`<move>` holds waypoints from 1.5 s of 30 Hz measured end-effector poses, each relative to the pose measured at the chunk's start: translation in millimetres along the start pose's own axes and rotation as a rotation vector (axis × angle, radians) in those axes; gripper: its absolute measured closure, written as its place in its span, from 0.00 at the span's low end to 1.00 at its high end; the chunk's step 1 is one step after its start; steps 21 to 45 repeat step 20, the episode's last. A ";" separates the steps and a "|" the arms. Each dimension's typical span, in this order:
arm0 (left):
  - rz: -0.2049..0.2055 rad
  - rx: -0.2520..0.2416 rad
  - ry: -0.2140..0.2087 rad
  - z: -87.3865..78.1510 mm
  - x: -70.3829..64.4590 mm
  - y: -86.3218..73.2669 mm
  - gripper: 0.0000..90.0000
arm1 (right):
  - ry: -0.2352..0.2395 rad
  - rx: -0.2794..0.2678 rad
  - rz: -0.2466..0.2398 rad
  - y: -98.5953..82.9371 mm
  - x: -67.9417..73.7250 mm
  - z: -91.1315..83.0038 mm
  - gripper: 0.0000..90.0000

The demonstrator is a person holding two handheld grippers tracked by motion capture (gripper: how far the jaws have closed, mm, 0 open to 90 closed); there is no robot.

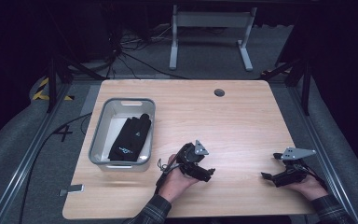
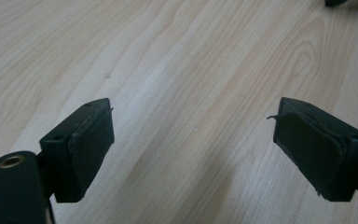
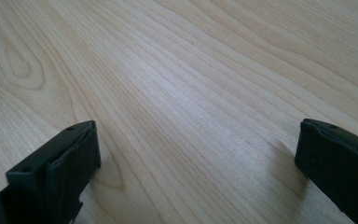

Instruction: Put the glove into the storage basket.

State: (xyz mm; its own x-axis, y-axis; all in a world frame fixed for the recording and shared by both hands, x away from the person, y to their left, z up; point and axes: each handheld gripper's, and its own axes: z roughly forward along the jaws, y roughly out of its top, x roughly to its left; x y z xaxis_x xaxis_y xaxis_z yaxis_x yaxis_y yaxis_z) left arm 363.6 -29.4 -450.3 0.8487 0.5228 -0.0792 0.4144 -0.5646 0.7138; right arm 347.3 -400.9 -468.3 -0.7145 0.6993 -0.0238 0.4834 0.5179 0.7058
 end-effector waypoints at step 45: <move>0.084 0.050 0.009 23.4 -9.2 -11.9 0.00 | 0.001 -0.001 -0.002 0.0 0.0 0.0 0.00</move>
